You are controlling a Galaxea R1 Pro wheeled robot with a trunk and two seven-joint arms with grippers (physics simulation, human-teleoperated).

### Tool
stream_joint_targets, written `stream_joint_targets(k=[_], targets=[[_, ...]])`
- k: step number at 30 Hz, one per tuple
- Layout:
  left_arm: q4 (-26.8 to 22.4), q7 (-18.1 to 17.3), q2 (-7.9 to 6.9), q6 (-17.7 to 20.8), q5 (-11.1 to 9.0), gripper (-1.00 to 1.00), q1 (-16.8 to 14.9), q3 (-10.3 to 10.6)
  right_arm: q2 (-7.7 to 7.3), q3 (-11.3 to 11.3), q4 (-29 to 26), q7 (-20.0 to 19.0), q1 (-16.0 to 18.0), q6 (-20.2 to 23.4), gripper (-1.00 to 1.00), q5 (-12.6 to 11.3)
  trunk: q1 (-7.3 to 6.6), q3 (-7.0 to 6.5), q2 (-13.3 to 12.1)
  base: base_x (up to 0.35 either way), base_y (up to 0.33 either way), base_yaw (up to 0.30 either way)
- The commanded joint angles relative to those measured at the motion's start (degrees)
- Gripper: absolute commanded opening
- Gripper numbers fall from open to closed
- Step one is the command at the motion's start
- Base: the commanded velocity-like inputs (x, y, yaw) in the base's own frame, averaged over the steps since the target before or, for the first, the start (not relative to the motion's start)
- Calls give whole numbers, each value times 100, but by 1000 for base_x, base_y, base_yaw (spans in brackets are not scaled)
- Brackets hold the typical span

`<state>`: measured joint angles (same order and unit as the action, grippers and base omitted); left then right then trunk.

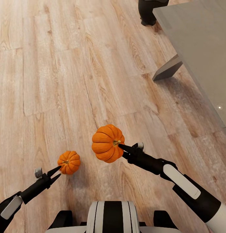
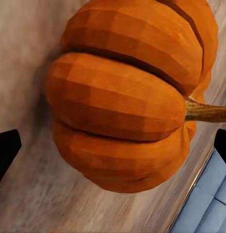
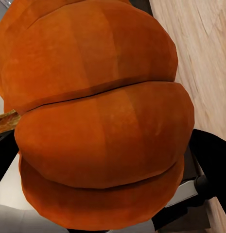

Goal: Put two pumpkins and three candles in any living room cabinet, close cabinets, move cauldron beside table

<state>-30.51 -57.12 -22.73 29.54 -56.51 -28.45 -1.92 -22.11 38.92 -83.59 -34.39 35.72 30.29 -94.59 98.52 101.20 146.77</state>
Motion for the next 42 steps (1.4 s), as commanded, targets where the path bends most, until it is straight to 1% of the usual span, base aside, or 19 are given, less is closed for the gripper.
stream_joint_targets(k=[1,3,4,6,8,19,21,23,25,42], targets=[[1,3,1,46,-31,100,-2,-48,-4,10,1,2,3,30,-100,-60,-1,3,1,0,0,0],[1,13,4,44,-24,100,-2,-113,-4,10,1,3,5,30,-100,-60,-1,3,1,0,0,0],[1,19,6,44,-21,100,-1,-136,-4,10,1,2,5,30,-100,-60,2,25,2,0,0,0],[1,23,11,43,-19,100,-1,-150,-4,10,1,-1,3,30,-100,-60,7,69,5,0,0,0],[1,25,13,43,-19,100,0,-156,-4,10,1,-1,3,30,-100,-60,7,69,5,0,0,0],[1,43,14,43,-18,100,2,-159,-4,10,0,-3,5,30,-100,-60,7,69,5,0,0,0],[1,162,19,43,-21,100,2,-159,-4,10,1,-2,3,30,-100,-60,7,69,5,0,0,0],[1,280,21,43,-28,100,-1,-159,-4,10,1,-4,5,30,-100,-60,12,113,8,0,0,0],[1,328,27,43,-29,100,-2,-159,-4,10,1,-4,5,30,-100,-60,12,113,8,0,0,0],[1,348,39,35,-27,100,-1,-147,-9,10,1,-6,5,30,-100,-60,12,113,8,0,0,0]])
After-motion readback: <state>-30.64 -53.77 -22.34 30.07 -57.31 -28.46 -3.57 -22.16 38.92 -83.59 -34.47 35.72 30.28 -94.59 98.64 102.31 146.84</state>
